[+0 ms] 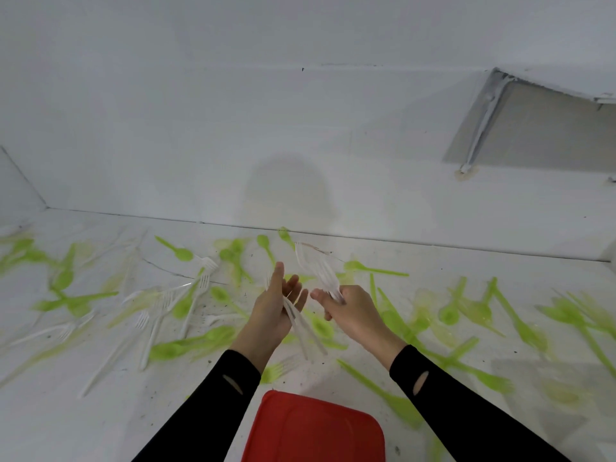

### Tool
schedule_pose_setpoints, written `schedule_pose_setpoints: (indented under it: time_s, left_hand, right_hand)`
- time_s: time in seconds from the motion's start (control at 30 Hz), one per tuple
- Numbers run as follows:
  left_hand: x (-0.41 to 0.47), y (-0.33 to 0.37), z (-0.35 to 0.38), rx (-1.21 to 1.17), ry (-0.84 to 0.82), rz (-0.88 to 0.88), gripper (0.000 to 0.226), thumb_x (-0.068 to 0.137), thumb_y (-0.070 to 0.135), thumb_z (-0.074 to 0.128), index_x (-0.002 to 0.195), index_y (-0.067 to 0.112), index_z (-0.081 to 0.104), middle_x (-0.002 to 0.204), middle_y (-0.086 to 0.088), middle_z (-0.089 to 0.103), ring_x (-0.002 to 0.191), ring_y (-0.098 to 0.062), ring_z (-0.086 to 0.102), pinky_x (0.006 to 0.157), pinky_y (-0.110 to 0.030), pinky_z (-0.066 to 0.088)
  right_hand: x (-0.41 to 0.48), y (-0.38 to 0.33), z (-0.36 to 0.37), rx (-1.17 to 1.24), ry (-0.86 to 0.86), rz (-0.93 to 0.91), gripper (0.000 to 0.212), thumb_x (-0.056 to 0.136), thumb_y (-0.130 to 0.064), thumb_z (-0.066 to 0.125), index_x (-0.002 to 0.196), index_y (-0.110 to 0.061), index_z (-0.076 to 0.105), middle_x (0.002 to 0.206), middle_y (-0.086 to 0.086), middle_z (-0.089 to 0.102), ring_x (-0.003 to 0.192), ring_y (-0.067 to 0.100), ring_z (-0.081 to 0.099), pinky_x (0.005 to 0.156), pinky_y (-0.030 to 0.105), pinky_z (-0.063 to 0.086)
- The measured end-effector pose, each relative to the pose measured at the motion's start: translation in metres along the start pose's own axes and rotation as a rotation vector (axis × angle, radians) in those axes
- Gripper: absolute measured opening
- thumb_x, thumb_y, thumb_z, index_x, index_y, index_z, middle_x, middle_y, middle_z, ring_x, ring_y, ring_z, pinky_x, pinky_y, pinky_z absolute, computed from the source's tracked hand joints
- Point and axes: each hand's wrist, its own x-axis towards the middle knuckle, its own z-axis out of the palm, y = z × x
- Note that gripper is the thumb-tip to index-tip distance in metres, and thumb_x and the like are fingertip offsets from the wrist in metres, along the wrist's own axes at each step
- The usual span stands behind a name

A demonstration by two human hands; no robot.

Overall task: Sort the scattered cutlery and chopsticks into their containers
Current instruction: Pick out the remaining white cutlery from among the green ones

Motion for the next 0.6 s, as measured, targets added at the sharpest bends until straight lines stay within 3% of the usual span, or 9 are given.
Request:
schedule_pose_setpoints:
  time_s: [0.03,0.13,0.23,0.33,0.47,0.6]
  left_hand:
    - [-0.003,0.001,-0.001,-0.013,-0.017,-0.003,0.037,0.091,0.043,0.063,0.083,0.009,0.049,0.09,-0.007,0.062,0.089,-0.019,0.063,0.078,-0.035,0.056]
    - [-0.013,-0.001,0.002,0.023,-0.124,0.004,0.041,0.091,0.05,0.054,0.083,0.01,0.049,0.099,-0.011,0.063,0.103,-0.022,0.066,0.075,-0.041,0.059]
    - [-0.026,-0.007,0.007,0.092,-0.168,0.024,0.05,0.096,0.052,0.045,0.097,0.004,0.058,0.092,-0.011,0.059,0.079,-0.024,0.067,0.066,-0.033,0.06]
    - [-0.034,-0.008,0.009,0.105,-0.201,0.031,0.054,0.094,0.054,0.048,0.105,0.003,0.061,0.101,-0.015,0.057,0.091,-0.025,0.063,0.077,-0.033,0.057]
    - [-0.043,-0.013,0.015,0.142,-0.227,0.044,0.04,0.098,0.041,0.05,0.102,0.004,0.065,0.096,-0.009,0.069,0.082,-0.02,0.071,0.069,-0.029,0.058]
    - [-0.054,-0.018,0.02,0.143,-0.284,0.042,0.052,0.089,0.039,0.061,0.122,0.0,0.062,0.121,-0.016,0.067,0.108,-0.028,0.067,0.087,-0.034,0.057]
  right_hand:
    - [-0.002,0.001,0.0,-0.028,-0.016,-0.001,0.05,0.091,-0.046,0.065,0.059,-0.01,0.053,0.04,-0.011,0.044,0.034,0.002,0.037,0.042,0.013,0.028]
    - [-0.01,0.0,0.004,0.015,-0.109,-0.021,0.039,0.085,-0.047,0.071,0.073,-0.01,0.07,0.033,-0.012,0.033,0.033,0.003,0.034,0.041,0.014,0.025]
    - [-0.016,-0.003,0.008,-0.038,-0.069,-0.066,0.033,0.075,-0.051,0.079,0.073,-0.02,0.069,0.04,-0.012,0.044,0.039,0.002,0.042,0.046,0.021,0.03]
    - [-0.019,-0.002,0.005,-0.071,-0.054,-0.06,0.039,0.072,-0.05,0.082,0.067,-0.019,0.058,0.05,-0.01,0.045,0.044,0.005,0.042,0.047,0.023,0.031]
    - [-0.024,-0.002,-0.009,-0.026,-0.134,-0.073,0.034,0.077,-0.039,0.08,0.085,-0.007,0.071,0.042,-0.011,0.042,0.04,0.002,0.04,0.044,0.017,0.029]
    - [-0.026,-0.003,-0.021,0.103,-0.233,0.015,0.028,0.08,-0.022,0.073,0.083,0.005,0.065,0.05,-0.007,0.039,0.04,0.004,0.035,0.039,0.016,0.026]
